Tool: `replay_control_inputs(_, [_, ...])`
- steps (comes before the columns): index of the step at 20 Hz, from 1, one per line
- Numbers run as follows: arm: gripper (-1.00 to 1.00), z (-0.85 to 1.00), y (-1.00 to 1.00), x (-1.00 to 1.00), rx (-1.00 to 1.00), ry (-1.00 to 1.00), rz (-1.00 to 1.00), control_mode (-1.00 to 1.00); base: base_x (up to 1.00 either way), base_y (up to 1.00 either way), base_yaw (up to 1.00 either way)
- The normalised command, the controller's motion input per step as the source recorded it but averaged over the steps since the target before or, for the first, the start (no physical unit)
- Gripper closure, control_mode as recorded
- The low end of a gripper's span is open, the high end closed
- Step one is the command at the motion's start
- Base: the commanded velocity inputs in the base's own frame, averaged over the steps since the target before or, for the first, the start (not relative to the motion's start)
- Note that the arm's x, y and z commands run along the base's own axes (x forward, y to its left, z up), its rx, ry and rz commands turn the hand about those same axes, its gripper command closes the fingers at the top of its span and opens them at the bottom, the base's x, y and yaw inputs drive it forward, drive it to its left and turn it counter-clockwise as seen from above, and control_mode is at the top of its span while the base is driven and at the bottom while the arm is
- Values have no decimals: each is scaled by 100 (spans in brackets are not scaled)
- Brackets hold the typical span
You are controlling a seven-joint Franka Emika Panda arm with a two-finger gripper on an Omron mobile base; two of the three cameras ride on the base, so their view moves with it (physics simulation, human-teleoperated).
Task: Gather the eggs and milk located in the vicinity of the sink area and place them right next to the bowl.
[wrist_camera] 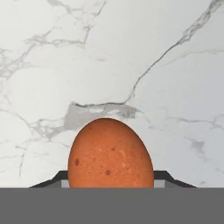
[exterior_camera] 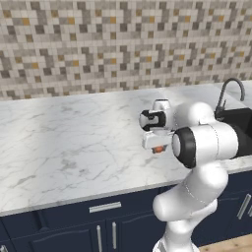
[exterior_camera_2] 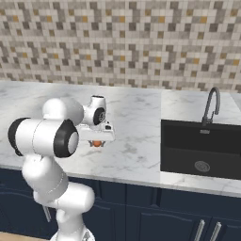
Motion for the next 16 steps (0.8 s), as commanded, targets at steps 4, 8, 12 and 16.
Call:
replay_control_inputs(4, [100,100,5,-100,0,0,-1,-100,0,0,0])
replay_control_inputs(8, [100,97,12,-100,0,0,-1,-100,0,0,0])
replay_control_inputs(12, [100,66,8,-94,0,0,-3,-100,0,0,0])
replay_control_inputs(16, [100,19,1,-44,0,-3,-1,-100,0,0,0])
